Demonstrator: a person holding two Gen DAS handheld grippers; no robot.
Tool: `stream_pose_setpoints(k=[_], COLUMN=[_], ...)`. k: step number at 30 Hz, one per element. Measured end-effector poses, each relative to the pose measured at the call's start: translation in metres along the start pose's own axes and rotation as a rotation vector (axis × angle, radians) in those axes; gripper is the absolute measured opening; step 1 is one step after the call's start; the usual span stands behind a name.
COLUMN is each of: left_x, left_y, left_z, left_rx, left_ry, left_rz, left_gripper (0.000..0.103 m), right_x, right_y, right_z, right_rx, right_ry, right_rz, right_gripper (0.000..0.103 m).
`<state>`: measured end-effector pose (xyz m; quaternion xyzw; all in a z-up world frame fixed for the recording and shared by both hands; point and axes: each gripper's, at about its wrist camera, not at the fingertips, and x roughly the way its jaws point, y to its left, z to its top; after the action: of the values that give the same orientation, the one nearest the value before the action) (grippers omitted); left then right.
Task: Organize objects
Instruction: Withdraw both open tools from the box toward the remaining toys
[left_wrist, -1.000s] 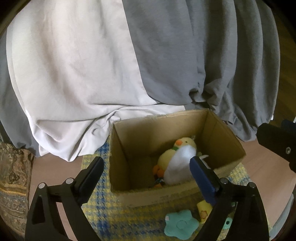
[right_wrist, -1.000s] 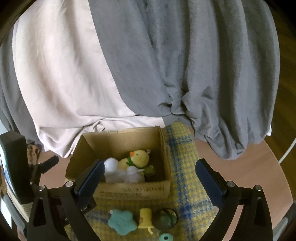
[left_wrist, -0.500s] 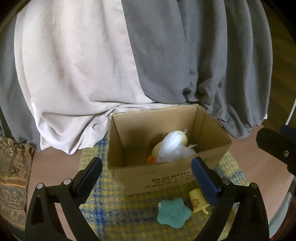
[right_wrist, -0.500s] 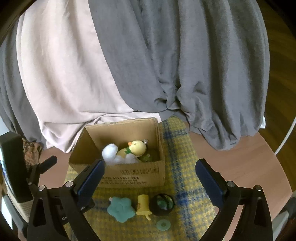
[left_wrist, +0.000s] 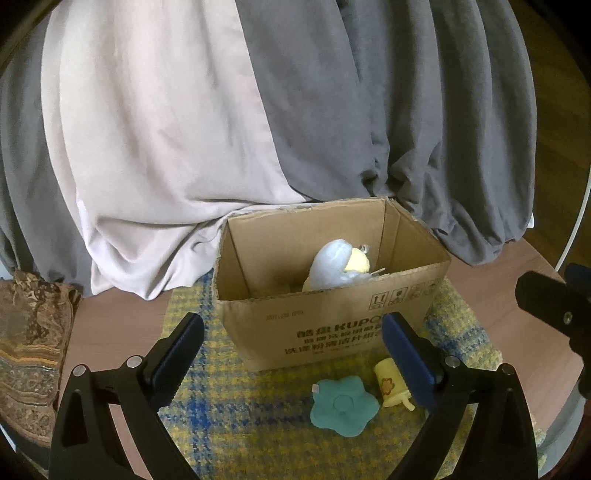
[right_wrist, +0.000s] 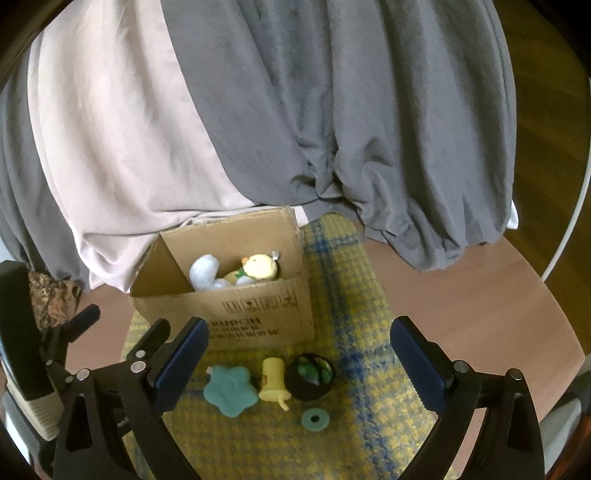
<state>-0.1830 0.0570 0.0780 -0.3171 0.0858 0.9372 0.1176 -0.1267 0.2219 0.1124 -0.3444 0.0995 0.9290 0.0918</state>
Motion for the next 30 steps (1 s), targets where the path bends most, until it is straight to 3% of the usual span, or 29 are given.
stream_pose_setpoints(k=[13,30], left_x=[-0.015,0.026], left_y=[-0.005,-0.025], left_z=[-0.020,-0.078], left_rx=[-0.017,0.004], left_ry=[-0.035,0.080], left_rz=[0.011,-0.047], left_gripper=[0.099,0.099], right_x=[-0.009,0.017], right_y=[-0.013,-0.026], right_z=[-0.024,-0.070], right_rx=[0.021,0.012], right_ry=[0.009,0.070], right_rz=[-0.010,-0.079], right_gripper=[0.099,0.099])
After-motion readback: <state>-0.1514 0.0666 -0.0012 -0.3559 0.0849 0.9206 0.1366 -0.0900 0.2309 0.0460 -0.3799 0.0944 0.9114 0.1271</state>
